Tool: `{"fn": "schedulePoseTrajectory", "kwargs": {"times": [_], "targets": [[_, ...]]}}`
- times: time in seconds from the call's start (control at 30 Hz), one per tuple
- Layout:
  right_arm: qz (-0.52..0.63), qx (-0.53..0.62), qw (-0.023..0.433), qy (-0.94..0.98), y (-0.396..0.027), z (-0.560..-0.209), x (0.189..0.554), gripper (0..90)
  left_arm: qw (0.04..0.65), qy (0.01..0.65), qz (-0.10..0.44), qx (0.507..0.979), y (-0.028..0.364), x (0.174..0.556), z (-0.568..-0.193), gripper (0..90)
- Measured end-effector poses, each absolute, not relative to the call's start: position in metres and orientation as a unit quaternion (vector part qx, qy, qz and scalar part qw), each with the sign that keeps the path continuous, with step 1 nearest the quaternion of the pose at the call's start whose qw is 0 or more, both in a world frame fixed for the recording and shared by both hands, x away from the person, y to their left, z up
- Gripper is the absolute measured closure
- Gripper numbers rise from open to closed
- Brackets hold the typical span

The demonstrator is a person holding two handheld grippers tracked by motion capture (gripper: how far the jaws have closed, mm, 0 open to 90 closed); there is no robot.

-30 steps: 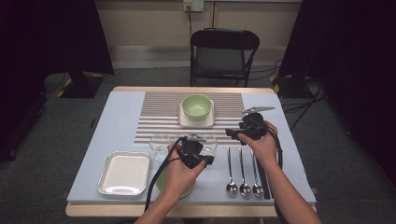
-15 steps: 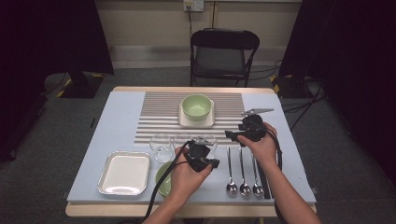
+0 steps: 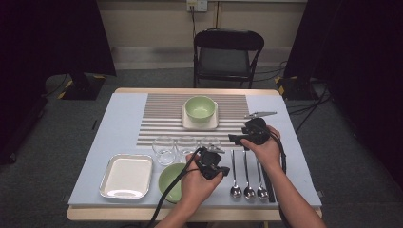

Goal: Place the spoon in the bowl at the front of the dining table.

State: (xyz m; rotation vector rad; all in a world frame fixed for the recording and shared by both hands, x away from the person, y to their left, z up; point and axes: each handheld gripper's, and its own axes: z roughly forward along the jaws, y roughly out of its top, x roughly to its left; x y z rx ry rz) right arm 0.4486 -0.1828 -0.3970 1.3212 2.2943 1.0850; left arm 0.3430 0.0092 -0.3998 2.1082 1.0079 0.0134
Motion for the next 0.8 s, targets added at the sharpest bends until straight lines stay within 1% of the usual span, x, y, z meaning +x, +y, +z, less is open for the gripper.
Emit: {"fn": "schedulePoseTrajectory", "kwargs": {"times": [0.5, 0.8], "targets": [[0.375, 0.454, 0.136, 0.797, -0.183, -0.402, 0.450, 31.7, 0.389, 0.401, 0.007, 0.830, -0.003, 0.338, -0.408, 90.0], [0.373, 0.454, 0.129, 0.799, -0.184, -0.412, 0.449, 31.7, 0.384, 0.399, -0.001, 0.833, -0.011, 0.336, -0.417, 90.0]]}}
